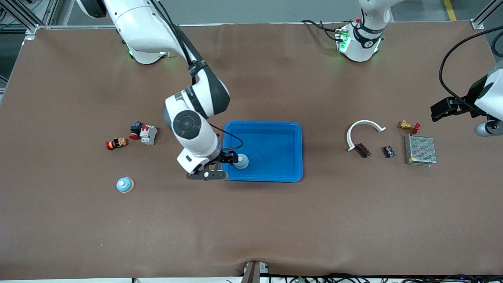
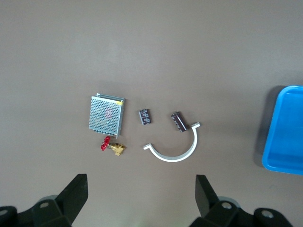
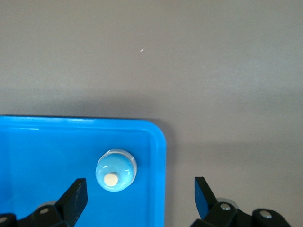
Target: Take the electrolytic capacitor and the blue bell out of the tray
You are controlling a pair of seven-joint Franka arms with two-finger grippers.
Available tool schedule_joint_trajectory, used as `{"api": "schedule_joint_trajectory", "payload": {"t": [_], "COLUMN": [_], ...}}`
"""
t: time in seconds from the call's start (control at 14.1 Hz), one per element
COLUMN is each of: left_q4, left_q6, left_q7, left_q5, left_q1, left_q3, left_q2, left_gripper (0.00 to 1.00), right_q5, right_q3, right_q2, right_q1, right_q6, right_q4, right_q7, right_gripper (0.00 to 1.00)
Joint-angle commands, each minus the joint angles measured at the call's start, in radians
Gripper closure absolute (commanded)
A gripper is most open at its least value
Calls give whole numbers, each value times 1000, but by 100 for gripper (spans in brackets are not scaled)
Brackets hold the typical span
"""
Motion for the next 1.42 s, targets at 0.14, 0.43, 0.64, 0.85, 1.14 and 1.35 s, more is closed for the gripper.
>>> {"api": "schedule_joint_trajectory", "payload": {"t": [0.14,0.43,0.64,0.85,1.14,1.35], "left_q4": [-18,-97,-177,-183,-183,-193], "left_q6": [-10,20,54,59,57,53], "left_q7": [22,102,177,174,177,186], "left_q5": [-62,-118,-174,-173,-174,-176], "left_q1": [-257,-344,-399,-428,-428,-425], "left_q3": [279,425,546,569,573,571], "left_q2": [-53,-115,-169,-176,-194,-209], "left_gripper": [0,0,0,0,0,0], "right_q5": [14,21,20,23,21,23], "right_q3": [-10,-10,-10,-10,-8,-8], "right_q2": [32,69,86,109,133,149], "right_q1": [45,55,68,69,74,83], "right_q6": [25,79,89,106,126,151], "right_q4": [-4,-4,-2,-2,-1,1], "right_q7": [30,39,39,39,39,39], "right_gripper": [0,0,0,0,0,0]}}
